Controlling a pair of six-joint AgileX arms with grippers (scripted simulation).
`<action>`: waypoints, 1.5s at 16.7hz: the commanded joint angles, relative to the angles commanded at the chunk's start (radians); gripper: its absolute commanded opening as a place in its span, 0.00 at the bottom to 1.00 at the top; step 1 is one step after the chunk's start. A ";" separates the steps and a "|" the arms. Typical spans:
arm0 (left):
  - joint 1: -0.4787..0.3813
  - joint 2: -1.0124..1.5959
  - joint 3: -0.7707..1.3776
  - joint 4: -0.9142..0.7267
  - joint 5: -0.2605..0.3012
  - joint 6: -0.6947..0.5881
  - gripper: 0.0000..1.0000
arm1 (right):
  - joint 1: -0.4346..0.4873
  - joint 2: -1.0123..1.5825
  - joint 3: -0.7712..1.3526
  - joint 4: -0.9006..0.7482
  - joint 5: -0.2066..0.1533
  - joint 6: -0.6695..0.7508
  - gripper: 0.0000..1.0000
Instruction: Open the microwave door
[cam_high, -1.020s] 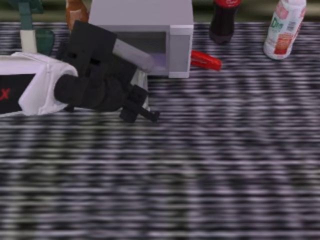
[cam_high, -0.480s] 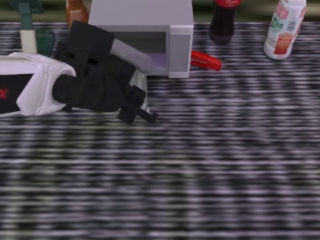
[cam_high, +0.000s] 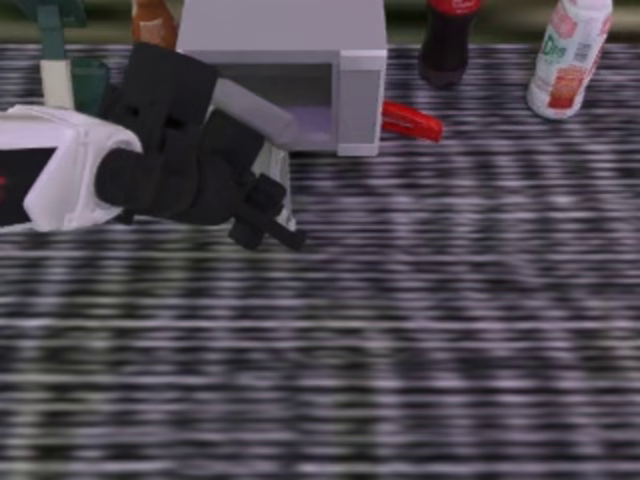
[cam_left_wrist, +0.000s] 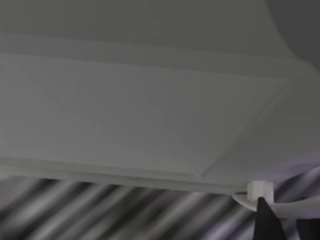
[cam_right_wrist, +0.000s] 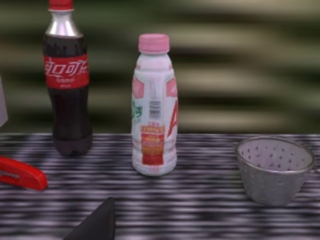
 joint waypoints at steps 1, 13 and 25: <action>0.000 0.000 0.000 0.000 0.000 0.000 0.00 | 0.000 0.000 0.000 0.000 0.000 0.000 1.00; 0.000 0.000 0.000 0.000 0.000 0.000 0.00 | 0.000 0.000 0.000 0.000 0.000 0.000 1.00; 0.012 -0.009 -0.007 -0.007 0.031 0.032 0.00 | 0.000 0.000 0.000 0.000 0.000 0.000 1.00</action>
